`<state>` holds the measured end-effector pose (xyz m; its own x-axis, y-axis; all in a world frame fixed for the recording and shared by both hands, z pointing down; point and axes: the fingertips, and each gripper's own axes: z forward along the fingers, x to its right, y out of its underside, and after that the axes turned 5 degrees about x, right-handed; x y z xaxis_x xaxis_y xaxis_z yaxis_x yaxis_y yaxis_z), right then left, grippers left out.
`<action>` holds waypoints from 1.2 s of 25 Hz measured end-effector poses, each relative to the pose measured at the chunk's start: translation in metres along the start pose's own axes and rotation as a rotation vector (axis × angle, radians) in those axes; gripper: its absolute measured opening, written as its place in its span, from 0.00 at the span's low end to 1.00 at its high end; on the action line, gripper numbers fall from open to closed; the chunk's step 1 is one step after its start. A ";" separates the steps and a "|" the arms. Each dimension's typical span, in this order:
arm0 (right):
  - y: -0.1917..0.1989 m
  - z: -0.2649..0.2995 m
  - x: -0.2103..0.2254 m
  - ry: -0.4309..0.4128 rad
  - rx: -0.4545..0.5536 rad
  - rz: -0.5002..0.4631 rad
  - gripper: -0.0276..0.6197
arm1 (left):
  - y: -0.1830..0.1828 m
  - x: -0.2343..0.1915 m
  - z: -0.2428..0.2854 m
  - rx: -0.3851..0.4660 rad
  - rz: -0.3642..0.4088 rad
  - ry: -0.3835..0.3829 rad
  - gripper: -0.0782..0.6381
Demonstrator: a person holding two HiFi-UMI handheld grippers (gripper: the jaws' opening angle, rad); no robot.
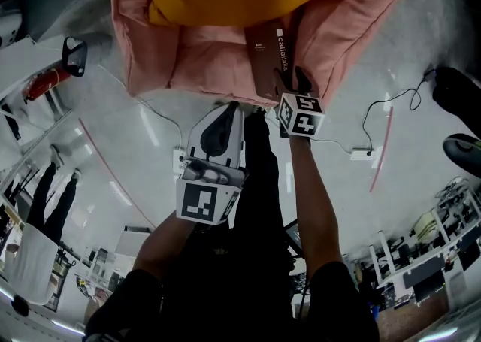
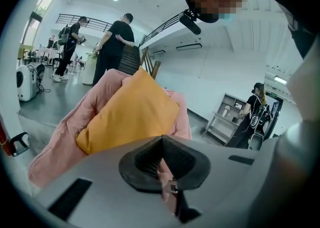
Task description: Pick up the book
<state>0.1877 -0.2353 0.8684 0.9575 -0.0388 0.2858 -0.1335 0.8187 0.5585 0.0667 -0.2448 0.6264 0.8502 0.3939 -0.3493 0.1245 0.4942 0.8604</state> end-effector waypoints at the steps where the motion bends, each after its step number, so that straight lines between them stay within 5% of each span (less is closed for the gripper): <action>1: 0.001 0.001 0.000 -0.003 -0.008 -0.001 0.40 | -0.001 0.000 0.000 0.002 -0.005 -0.001 0.12; 30: 0.030 0.042 0.000 -0.043 -0.176 -0.088 0.41 | 0.023 -0.008 0.002 -0.030 -0.030 -0.015 0.12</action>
<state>0.1725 -0.2353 0.9180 0.9512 -0.1363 0.2767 0.0009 0.8983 0.4394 0.0642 -0.2381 0.6497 0.8538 0.3674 -0.3688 0.1347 0.5284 0.8382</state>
